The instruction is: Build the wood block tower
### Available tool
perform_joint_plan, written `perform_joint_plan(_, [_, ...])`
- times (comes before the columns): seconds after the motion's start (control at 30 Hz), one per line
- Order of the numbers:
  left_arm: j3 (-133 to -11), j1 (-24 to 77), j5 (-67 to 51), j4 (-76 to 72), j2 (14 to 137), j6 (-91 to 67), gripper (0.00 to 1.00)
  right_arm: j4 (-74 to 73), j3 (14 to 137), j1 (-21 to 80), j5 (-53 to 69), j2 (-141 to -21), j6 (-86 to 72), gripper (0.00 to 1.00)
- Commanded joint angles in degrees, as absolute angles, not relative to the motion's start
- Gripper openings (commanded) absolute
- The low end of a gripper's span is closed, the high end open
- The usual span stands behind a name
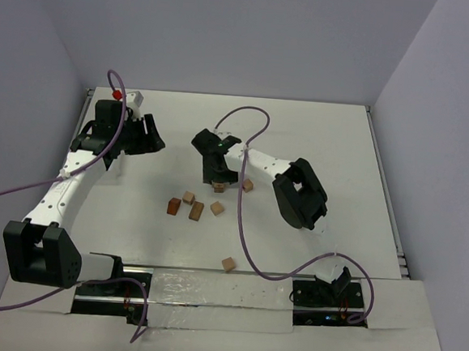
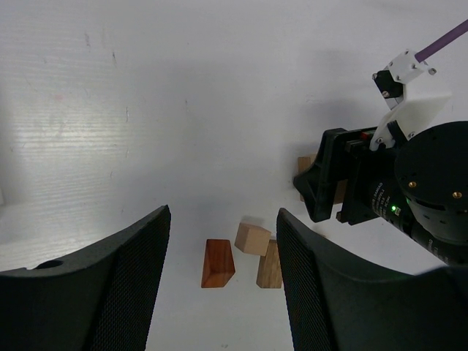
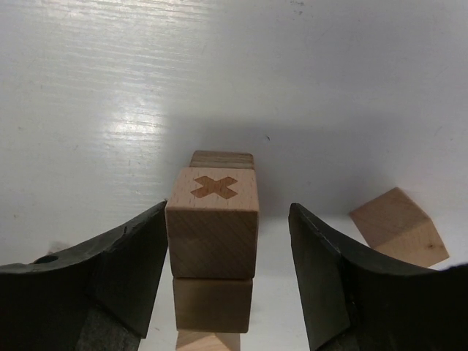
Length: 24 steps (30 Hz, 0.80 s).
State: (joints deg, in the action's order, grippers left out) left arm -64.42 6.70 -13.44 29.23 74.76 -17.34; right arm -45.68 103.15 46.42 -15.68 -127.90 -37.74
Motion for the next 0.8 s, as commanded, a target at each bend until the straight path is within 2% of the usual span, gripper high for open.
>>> perform_joint_plan(0.0, [-65.1,6.3,-15.2,26.4,74.5,-16.8,0.66,-45.9,104.0,46.1,-16.1,-126.9,-37.8,0.74])
perform_joint_plan(0.2, [-65.0,6.2,-15.8,26.2,74.1,-16.5,0.66,-46.7,104.3,46.6,-15.4,-124.5,-36.9,0.75])
perform_joint_plan(0.6, [-65.6,5.6,-22.2,26.3,70.3,-16.2,0.66,-44.2,97.8,50.1,-15.2,-104.5,-30.2,0.77])
perform_joint_plan(0.77, [-64.6,5.5,-25.4,25.9,68.2,-14.4,0.65,-41.3,93.2,50.1,-9.9,-94.4,-22.7,0.77])
